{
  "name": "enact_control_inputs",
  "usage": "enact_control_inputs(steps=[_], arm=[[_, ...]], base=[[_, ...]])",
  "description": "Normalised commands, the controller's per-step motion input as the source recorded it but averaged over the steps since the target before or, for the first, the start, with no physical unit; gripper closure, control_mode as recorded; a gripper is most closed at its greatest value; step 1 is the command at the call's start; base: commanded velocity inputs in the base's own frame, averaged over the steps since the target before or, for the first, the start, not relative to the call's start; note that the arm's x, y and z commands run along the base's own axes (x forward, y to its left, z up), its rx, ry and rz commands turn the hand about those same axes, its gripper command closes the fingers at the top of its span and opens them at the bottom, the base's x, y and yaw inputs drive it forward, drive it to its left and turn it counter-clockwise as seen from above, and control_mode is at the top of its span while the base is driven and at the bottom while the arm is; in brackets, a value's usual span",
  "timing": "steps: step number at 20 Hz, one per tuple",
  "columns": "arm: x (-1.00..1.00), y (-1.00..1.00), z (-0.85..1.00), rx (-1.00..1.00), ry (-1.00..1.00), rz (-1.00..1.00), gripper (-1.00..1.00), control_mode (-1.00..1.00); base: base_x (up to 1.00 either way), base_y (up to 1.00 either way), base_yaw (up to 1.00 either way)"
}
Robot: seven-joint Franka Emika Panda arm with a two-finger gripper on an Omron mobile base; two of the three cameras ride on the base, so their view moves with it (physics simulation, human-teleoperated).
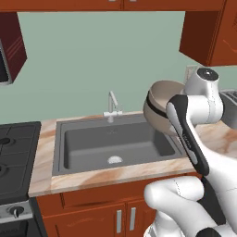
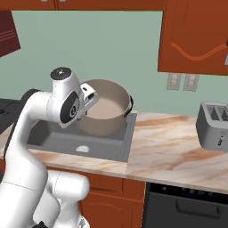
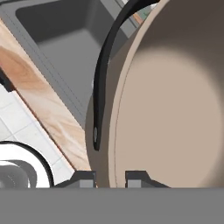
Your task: Move the pot and pan from the stove into the sink.
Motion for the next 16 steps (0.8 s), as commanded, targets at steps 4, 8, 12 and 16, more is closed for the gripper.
enact_control_inputs(steps=[4,8,12,16], arm=[[0.26,0.1,0.0,0.0,0.0,0.0,1.0,-1.0],[0.16,0.19,0.0,0.0,0.0,0.0,1.0,-1.0],[0.19,0.29,0.0,0.0,-0.01,0.0,1.0,-1.0],[0.22,0.29,-0.02,0.0,0.0,0.0,1.0,-1.0]], base=[[0.0,0.0,0.0],[0.0,0.0,0.0],[0.0,0.0,0.0],[0.0,0.0,0.0]])
